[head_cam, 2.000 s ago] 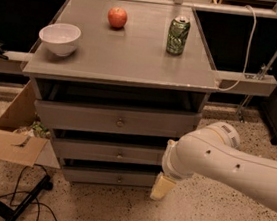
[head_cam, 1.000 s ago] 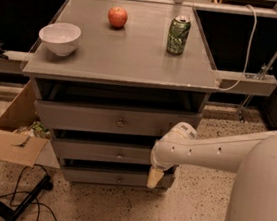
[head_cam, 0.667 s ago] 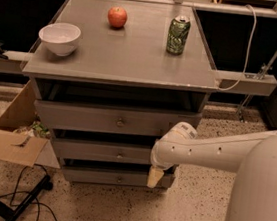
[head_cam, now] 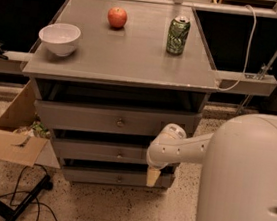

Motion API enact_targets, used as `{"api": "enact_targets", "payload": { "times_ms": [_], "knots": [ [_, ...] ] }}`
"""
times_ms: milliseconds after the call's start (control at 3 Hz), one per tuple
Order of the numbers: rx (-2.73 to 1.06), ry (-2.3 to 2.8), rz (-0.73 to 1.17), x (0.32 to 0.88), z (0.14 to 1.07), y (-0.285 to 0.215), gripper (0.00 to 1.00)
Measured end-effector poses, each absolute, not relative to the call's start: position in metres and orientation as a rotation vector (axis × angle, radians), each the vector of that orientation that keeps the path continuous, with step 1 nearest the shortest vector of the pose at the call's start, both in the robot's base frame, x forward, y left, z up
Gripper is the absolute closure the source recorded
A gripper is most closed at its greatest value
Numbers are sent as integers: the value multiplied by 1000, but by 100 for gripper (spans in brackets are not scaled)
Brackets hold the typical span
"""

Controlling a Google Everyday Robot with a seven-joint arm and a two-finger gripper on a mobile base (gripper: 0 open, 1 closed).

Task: Open middle drawer

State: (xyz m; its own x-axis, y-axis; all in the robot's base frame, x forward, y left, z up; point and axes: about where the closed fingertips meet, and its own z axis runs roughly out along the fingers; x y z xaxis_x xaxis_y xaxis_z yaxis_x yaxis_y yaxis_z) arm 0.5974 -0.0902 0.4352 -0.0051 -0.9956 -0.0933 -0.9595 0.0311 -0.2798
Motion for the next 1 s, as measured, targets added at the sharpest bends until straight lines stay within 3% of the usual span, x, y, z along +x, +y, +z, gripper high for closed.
{"api": "enact_targets", "payload": {
  "times_ms": [333, 667, 1000],
  "knots": [
    [-2073, 2005, -240, 620, 418, -89, 0],
    [-2117, 2026, -238, 633, 397, -95, 15],
    [-2109, 2112, -217, 630, 390, -111, 38]
  ]
}}
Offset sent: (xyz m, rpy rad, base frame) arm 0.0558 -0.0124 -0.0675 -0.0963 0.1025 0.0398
